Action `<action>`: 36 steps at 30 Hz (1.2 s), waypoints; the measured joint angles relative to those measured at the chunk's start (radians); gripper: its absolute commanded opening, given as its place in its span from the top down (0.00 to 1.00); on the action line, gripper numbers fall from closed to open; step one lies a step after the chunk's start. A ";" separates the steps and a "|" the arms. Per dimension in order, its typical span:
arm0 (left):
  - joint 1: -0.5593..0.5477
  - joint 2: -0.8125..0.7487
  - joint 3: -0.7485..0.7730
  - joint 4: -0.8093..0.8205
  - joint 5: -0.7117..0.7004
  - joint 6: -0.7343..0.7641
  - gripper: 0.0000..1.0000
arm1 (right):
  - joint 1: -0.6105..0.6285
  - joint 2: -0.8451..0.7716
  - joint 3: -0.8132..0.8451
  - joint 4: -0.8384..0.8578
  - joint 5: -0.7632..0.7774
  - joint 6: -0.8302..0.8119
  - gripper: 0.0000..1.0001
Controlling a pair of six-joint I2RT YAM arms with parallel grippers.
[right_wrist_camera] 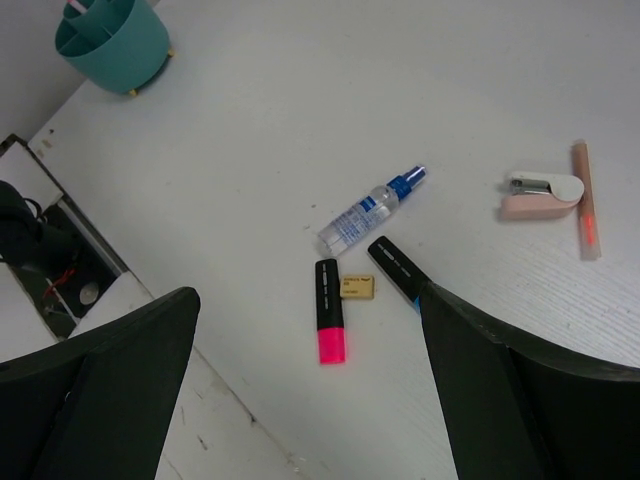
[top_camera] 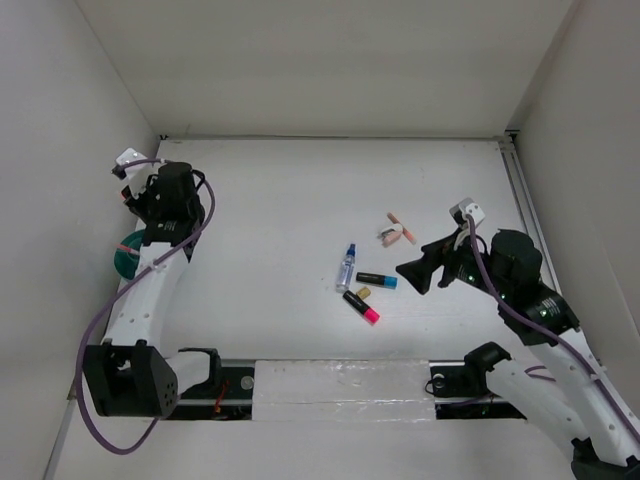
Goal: Sort the stationery into containers
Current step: Place the pen in the storage box.
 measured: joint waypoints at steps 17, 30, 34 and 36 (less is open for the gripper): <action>0.087 0.062 -0.098 0.190 0.034 0.101 1.00 | 0.000 0.062 0.000 0.041 -0.016 0.034 0.04; 0.137 0.074 -0.153 0.250 0.013 0.099 1.00 | 0.019 0.144 0.000 0.097 -0.020 0.053 0.05; 0.176 0.079 -0.140 0.235 0.010 0.082 1.00 | 0.019 0.144 0.000 0.103 -0.020 0.052 0.05; 0.177 0.086 -0.130 0.237 0.005 0.082 1.00 | 0.019 0.144 -0.003 0.109 -0.021 0.051 0.05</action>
